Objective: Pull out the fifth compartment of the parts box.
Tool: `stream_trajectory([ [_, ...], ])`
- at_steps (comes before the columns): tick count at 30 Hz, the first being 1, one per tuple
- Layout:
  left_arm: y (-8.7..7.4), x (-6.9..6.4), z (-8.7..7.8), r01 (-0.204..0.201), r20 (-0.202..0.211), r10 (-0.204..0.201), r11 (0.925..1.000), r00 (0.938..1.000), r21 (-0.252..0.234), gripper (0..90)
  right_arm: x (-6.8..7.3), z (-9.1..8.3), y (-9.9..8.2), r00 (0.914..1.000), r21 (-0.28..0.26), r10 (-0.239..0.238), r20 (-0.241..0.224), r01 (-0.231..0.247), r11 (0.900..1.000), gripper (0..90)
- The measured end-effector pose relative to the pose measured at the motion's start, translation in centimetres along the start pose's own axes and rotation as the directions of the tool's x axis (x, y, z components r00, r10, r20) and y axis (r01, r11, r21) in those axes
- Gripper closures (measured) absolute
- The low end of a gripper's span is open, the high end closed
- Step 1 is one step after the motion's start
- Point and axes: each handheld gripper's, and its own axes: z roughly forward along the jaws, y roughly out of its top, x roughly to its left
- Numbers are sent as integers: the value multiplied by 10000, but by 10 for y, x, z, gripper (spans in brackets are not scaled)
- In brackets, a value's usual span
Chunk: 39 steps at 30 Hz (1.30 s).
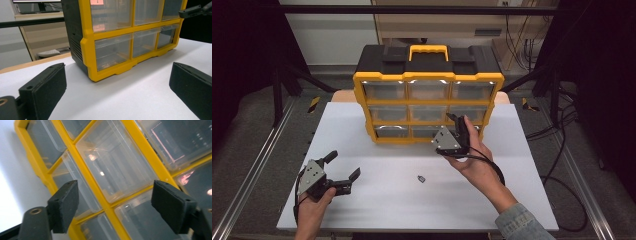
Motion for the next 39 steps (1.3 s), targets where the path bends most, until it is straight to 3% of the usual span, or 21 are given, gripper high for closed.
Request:
stream_trajectory([
  [2, 0, 0, 0, -26, -46, 26, 10000, 10000, -11, 10, 1, 2, 2, 9986, -90, -412, 330, 415, 9991, 295],
  [4, 0, 0, 0, -22, -60, 22, 10000, 10000, -4, 10, 1, 2, 3, 9977, -87, -526, 432, 530, 9986, 305],
  [13, 0, -2, 1, -111, 25, 111, 9999, 9999, 75, 10, 0, 9, 10, 9799, 6, -1544, 1260, 1555, 9878, 421],
  [16, 0, -2, 1, -137, 23, 137, 9999, 9999, 96, 10, 1, 11, 12, 9637, 84, -2130, 1608, 2144, 9767, 470],
  [17, 0, -2, 1, -150, 1, 150, 9999, 9999, 82, 10, 1, 11, 12, 9637, 84, -2130, 1608, 2144, 9767, 470],
  [18, 0, -2, 1, -145, -1, 145, 9999, 9999, 60, 11, 2, 12, 12, 9527, 216, -2477, 1762, 2478, 9686, 490],
  [20, 0, -2, 1, -136, -21, 136, 9999, 9999, 56, 11, 2, 13, 12, 9481, 245, -2617, 1808, 2616, 9649, 500],
  [21, 0, -2, 1, -135, -22, 135, 9999, 9999, 65, 11, 2, 15, 12, 9387, 333, -2869, 1914, 2859, 9577, 514],
  [23, 0, -2, 1, -135, -13, 136, 9999, 9999, 78, 11, 2, 15, 12, 9348, 371, -2950, 1977, 2935, 9552, 524],
  [24, 0, -2, 1, -143, -12, 143, 9999, 9999, 84, 11, 2, 17, 12, 9260, 482, -3150, 2084, 3119, 9489, 542],
  [25, 0, -2, 1, -151, -12, 151, 9998, 9999, 89, 11, 2, 17, 12, 9260, 482, -3150, 2084, 3119, 9489, 542],
  [27, 0, -2, 1, -157, 7, 157, 9998, 9999, 90, 11, 2, 19, 12, 9155, 592, -3370, 2197, 3323, 9413, 567],
  [31, 0, -3, 2, -190, 34, 189, 9998, 9998, 103, 11, 1, 22, 11, 9079, 753, -3557, 2219, 3478, 9346, 589],
  [37, 0, -3, 2, -217, 47, 217, 9997, 9998, 116, 11, 1, 26, 11, 8846, 1016, -3986, 2421, 3854, 9171, 620],
  [39, 0, -4, 2, -220, 52, 219, 9997, 9997, 118, 11, 1, 27, 11, 8837, 1042, -4015, 2407, 3877, 9159, 623],
])
